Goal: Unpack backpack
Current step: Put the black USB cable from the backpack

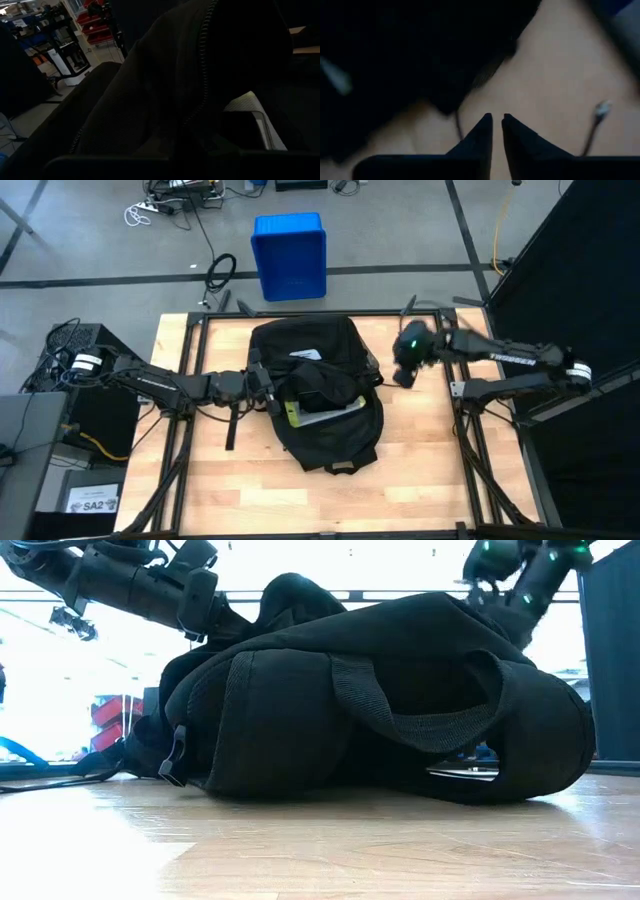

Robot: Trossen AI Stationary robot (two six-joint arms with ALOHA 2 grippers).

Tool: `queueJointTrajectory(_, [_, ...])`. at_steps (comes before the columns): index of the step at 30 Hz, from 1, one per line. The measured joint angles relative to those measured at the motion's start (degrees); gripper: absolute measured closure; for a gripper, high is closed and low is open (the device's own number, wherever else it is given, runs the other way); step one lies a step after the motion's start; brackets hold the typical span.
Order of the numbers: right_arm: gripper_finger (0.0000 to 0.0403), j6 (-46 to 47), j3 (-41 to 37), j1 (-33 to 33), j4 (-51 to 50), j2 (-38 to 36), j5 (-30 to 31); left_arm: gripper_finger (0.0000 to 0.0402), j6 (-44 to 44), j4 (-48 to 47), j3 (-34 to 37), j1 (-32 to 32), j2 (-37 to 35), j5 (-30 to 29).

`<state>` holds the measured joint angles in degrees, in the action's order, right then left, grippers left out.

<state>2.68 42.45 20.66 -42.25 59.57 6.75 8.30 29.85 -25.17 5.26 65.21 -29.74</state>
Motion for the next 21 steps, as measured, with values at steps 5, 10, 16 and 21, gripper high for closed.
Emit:
queueJointTrajectory(5, [0.0305, 1.75, -8.36, -5.31, 4.66, 4.74, -0.79, 0.0402, -0.15, 0.02, 0.0, 0.0, 0.0, 0.0])
queueJointTrajectory(10, [0.0235, 3.1, -11.47, -7.15, 13.18, 10.23, -0.49, 0.0402, -0.46, 0.09, 0.0, 0.0, 0.0, 0.0])
queueJointTrajectory(16, [0.0225, 4.02, -11.25, -5.45, 16.39, 18.03, -0.37, 0.0402, -0.88, 0.2, 0.0, 0.0, 0.0, 0.0])
queueJointTrajectory(21, [0.031, 8.41, -10.74, -4.5, 15.69, 22.23, -1.03, 0.0402, -0.88, 0.2, 0.0, 0.0, 0.0, 0.0])
